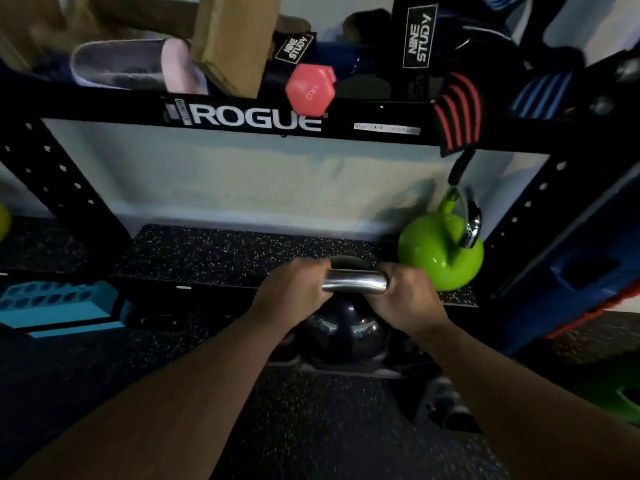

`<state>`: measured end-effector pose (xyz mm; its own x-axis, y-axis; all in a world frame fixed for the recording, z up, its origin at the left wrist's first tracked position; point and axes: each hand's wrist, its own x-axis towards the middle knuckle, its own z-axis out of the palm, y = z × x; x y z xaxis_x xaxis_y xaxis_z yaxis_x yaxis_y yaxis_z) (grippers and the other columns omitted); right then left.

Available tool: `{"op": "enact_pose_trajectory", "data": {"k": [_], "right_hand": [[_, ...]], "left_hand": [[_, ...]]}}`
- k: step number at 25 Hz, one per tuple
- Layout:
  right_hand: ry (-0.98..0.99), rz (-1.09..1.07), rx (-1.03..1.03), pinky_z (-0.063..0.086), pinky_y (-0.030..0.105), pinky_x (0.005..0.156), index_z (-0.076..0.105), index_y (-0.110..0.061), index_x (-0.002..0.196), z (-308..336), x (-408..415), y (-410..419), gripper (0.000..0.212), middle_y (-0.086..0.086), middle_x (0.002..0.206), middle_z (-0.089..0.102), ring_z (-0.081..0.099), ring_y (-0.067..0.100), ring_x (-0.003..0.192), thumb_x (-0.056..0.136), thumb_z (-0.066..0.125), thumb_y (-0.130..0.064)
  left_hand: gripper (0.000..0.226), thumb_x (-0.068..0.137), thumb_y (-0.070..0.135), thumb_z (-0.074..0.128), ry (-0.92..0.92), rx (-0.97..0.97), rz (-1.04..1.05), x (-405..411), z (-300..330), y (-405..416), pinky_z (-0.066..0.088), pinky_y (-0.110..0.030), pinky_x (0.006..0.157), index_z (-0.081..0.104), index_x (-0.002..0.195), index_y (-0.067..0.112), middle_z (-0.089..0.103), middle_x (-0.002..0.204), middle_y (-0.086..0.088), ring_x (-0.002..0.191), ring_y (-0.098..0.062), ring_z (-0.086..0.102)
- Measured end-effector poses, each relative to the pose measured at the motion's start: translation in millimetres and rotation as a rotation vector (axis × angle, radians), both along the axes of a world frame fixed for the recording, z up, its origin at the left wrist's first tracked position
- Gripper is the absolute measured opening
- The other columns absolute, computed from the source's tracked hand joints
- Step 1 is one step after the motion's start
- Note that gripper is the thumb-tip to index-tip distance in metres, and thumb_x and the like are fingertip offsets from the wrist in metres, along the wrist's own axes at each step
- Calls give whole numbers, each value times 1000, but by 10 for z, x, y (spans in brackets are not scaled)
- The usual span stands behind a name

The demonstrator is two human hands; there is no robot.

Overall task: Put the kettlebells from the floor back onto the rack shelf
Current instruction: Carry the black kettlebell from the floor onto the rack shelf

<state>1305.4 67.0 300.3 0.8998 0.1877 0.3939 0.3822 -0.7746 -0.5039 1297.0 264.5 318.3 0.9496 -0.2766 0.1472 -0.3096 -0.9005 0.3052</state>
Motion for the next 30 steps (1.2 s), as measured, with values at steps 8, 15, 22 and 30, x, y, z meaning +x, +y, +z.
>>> {"op": "enact_pose_trajectory", "data": {"k": [8, 15, 22, 30], "right_hand": [[52, -96, 51, 25, 21, 56, 67, -12, 73, -284, 1488, -25, 8, 15, 67, 69, 64, 35, 65, 72, 74, -10], [205, -151, 69, 30, 22, 49, 60, -12, 75, -353, 2004, -11, 8, 3, 61, 54, 50, 22, 55, 75, 67, -8], [433, -102, -18, 43, 27, 67, 63, -11, 100, -221, 2242, 10, 19, 5, 87, 62, 64, 26, 83, 84, 69, -21], [212, -6, -327, 27, 50, 112, 46, -34, 134, 144, 1819, 408, 64, 9, 136, 46, 39, 35, 129, 77, 72, -40]], "left_hand": [[12, 86, 13, 66, -48, 18, 50, 1551, -267, -177, 45, -27, 60, 65, 97, 13, 66, 87, -5, 71, -18, 55], [13, 85, 12, 69, 66, -104, 99, 2135, -365, -214, 54, -38, 63, 64, 97, 10, 64, 84, -4, 71, -22, 62], [30, 91, 16, 62, 172, -126, 133, 2245, -355, -179, 50, -35, 66, 49, 118, 9, 59, 100, -10, 81, -23, 61], [71, 83, 15, 70, 156, -118, 168, 1505, -100, 397, 48, -43, 93, 34, 144, 15, 50, 138, -14, 115, -31, 55]]}}
